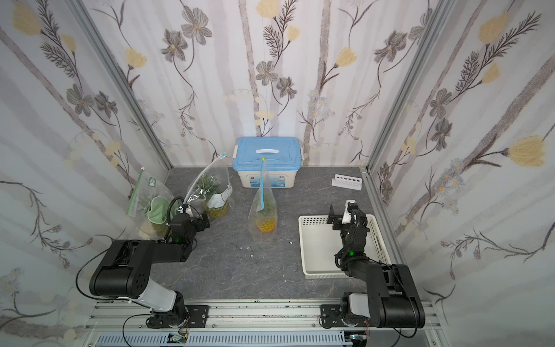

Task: Open the zip-top bag and take out the pineapple
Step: Pick up the zipper food storage bag at the center of the board.

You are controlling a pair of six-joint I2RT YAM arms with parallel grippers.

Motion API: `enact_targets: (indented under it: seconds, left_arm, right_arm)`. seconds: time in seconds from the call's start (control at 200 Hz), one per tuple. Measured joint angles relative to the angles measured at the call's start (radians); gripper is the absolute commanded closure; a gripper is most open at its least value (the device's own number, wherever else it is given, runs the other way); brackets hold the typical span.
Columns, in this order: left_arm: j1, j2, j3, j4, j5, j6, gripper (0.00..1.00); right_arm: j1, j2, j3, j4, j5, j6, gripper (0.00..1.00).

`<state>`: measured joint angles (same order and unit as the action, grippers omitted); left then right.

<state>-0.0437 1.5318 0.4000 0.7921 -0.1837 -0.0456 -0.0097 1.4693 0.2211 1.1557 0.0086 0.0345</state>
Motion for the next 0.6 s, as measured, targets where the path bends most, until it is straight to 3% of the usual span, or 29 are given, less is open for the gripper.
enact_targets:
  seconds: [0.16,0.275,0.455,0.6]
  left_arm:
    - [-0.006,-0.159,0.223,-0.317,0.034,0.015,0.0]
    - [-0.008,-0.277,0.344,-0.489,0.058,-0.074,0.0]
    - [-0.007,-0.45,0.391,-0.731,0.145,-0.315,0.0]
    - [-0.02,-0.591,0.388,-0.88,0.18,-0.428,0.0]
  right_arm:
    - [0.002,-0.053,0.155,-0.183,-0.009,-0.01,0.0]
    - [0.002,-0.105,0.221,-0.331,-0.004,0.013,0.0]
    - [-0.008,-0.191,0.367,-0.674,0.132,0.242,0.0]
    - [0.005,-0.234,0.478,-0.929,0.05,0.339,0.0]
